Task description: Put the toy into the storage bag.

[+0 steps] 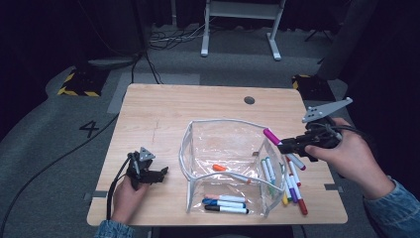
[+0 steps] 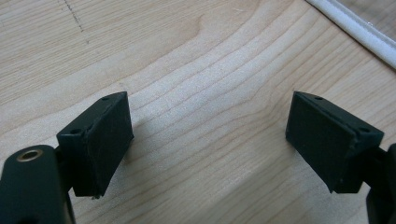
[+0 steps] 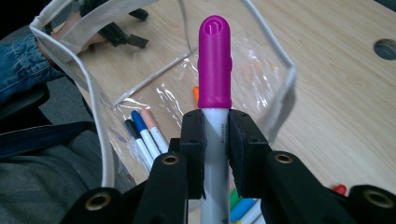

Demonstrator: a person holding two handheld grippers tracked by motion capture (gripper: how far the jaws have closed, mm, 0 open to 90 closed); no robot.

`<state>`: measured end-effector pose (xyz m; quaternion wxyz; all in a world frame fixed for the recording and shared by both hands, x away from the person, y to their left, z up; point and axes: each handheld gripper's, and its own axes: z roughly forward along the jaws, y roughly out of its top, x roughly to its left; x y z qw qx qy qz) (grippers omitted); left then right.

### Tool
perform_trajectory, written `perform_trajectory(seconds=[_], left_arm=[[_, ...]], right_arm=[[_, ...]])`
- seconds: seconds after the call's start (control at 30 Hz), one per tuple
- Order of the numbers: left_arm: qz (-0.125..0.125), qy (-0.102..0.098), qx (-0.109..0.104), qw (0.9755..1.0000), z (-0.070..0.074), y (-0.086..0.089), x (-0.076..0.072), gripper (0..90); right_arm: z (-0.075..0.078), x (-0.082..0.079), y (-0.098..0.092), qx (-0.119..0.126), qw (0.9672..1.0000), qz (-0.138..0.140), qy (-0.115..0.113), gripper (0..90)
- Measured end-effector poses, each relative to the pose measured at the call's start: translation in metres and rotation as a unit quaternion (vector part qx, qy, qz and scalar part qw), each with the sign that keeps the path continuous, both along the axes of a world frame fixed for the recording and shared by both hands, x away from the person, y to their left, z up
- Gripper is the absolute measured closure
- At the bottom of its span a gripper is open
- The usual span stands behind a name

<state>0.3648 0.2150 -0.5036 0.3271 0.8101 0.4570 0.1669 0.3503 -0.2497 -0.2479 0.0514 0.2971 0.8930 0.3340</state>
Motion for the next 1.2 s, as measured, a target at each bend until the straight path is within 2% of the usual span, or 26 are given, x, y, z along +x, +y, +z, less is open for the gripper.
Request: perform_trajectory(seconds=[0.27, 0.4, 0.57, 0.73, 0.83, 0.97, 1.2], left_arm=[[0.000, 0.000, 0.000, 1.0000, 0.000, 0.000, 0.000, 14.9], [0.000, 0.000, 0.000, 1.0000, 0.000, 0.000, 0.000, 14.9], [0.000, 0.000, -0.001, 1.0000, 0.000, 0.000, 0.000, 14.9], [-0.001, 0.000, -0.001, 1.0000, 0.000, 0.000, 0.000, 14.9], [-0.001, 0.000, -0.001, 1.0000, 0.000, 0.000, 0.000, 14.9], [-0.001, 0.000, -0.001, 1.0000, 0.000, 0.000, 0.000, 14.9], [-0.001, 0.000, -0.001, 1.0000, 0.000, 0.000, 0.000, 14.9]], right_arm=[[-0.008, 0.012, 0.040, -0.004, 0.9981, 0.058, 0.020, 77.0], [-0.015, 0.018, 0.057, -0.018, 0.9967, 0.075, 0.027, 77.0], [-0.028, 0.024, 0.078, -0.027, 0.9937, 0.097, 0.049, 77.1], [-0.046, 0.031, 0.099, -0.044, 0.9894, 0.122, 0.066, 77.0], [-0.059, 0.033, 0.111, -0.052, 0.9857, 0.140, 0.077, 77.0], [-0.074, 0.035, 0.123, -0.070, 0.9806, 0.162, 0.086, 77.1], [-0.100, 0.037, 0.136, -0.082, 0.9719, 0.184, 0.121, 77.1]])
